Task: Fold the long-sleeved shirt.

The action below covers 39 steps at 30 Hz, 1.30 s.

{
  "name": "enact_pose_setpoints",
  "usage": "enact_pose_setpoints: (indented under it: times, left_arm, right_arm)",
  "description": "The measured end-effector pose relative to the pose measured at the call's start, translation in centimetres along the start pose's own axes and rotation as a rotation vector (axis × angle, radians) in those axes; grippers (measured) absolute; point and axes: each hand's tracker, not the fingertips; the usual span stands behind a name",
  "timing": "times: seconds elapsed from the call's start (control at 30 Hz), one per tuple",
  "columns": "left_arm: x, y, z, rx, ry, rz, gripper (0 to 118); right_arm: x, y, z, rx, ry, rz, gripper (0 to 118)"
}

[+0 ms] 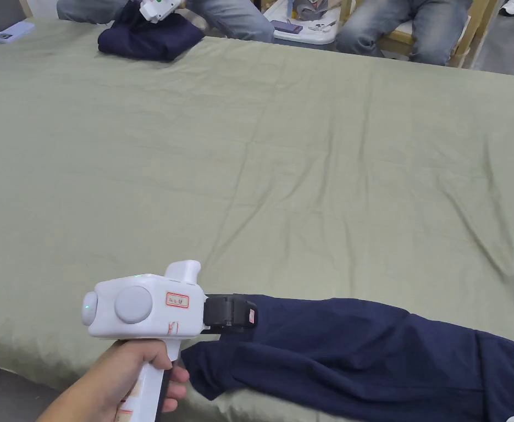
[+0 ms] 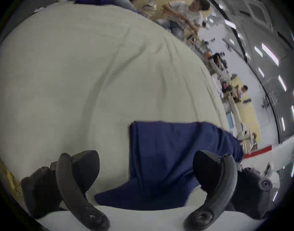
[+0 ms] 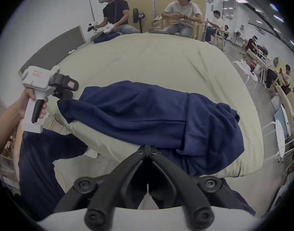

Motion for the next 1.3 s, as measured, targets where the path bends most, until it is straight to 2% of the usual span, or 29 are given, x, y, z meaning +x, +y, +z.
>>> enact_pose_setpoints:
  times: [0.07, 0.1, 0.17, 0.27, 0.33, 0.4, 0.43, 0.47, 0.53, 0.57, 0.77, 0.8, 0.83, 0.87, 0.9, 0.93, 0.97, 1.07, 1.2, 1.3]
  left_arm:
    - [0.0, -1.5, 0.3, -0.067, -0.008, -0.003, 106]
    - [-0.7, 1.8, -3.9, -0.051, -0.007, -0.009, 107]
    - [-0.5, 2.3, -3.5, -0.030, -0.044, 0.003, 106]
    - [-1.5, 1.9, -2.5, -0.035, -0.203, 0.100, 100]
    - [-2.4, 1.7, -3.8, -0.076, -0.273, 0.116, 100]
    - [-2.4, 1.3, -4.3, -0.060, -0.239, 0.050, 105]
    - [1.3, -0.4, -4.0, -0.054, -0.244, 0.050, 110]
    - [1.6, -0.2, -4.4, -0.061, -0.261, 0.078, 116]
    - [2.8, -0.5, -5.5, -0.079, -0.303, 0.132, 118]
    - [0.9, 1.3, -5.5, -0.076, -0.284, 0.118, 118]
    - [2.8, 1.6, -6.3, -0.144, -0.209, -0.024, 117]
    - [2.8, 1.7, -6.1, -0.149, -0.202, -0.036, 110]
    - [3.1, 1.5, -5.6, -0.141, -0.193, -0.039, 94]
    - [2.9, 1.6, -5.1, -0.126, -0.137, -0.058, 39]
    - [2.2, 1.8, -4.8, -0.101, -0.071, -0.074, 6]
    - [1.1, 1.6, -5.0, -0.103, -0.107, 0.021, 6]
    - [0.7, 1.0, -4.9, -0.127, -0.202, 0.111, 6]
    - [1.8, 0.0, -5.3, -0.099, -0.158, 0.045, 6]
    - [1.5, 0.8, -4.8, -0.079, -0.143, 0.026, 6]
    - [0.0, 2.2, -3.2, -0.030, -0.194, 0.142, 6]
  right_arm:
    - [-0.3, 0.3, 0.0, -0.001, 0.012, 0.007, 0]
    - [-0.3, 0.4, 0.0, 0.003, 0.019, 0.008, 0]
    - [-0.3, 0.6, -0.2, 0.006, 0.034, 0.009, 0]
    - [-1.0, 1.1, -0.1, 0.009, 0.048, 0.027, 1]
    - [-1.4, 1.3, -0.1, 0.012, 0.069, 0.032, 1]
    - [-1.5, 1.3, -0.1, 0.014, 0.079, 0.041, 1]
    - [-1.6, 1.3, -0.1, 0.015, 0.084, 0.044, 1]
    - [-1.8, 1.3, -0.1, 0.016, 0.088, 0.045, 1]
    - [-1.8, 1.3, 0.1, 0.018, 0.097, 0.046, 1]
    - [-1.9, 1.3, 0.1, 0.018, 0.098, 0.049, 1]
    - [-2.4, 1.4, 0.4, 0.018, 0.104, 0.040, 1]
    - [-2.4, 1.3, 0.4, 0.018, 0.102, 0.040, 1]
    - [-2.4, 1.3, 0.4, 0.018, 0.100, 0.040, 1]
    - [-2.5, 1.3, 0.3, 0.016, 0.099, 0.040, 1]
    - [-2.5, 1.3, 0.2, 0.015, 0.100, 0.041, 1]
    - [-2.5, 1.2, 0.2, 0.015, 0.101, 0.040, 1]
    - [-2.4, 1.2, 0.2, 0.014, 0.103, 0.041, 1]
    - [-2.5, 1.2, 0.1, 0.010, 0.098, 0.043, 1]
    - [-2.6, 1.4, 0.2, 0.009, 0.096, 0.042, 1]
    - [-2.4, 1.6, 0.3, 0.011, 0.087, 0.040, 1]
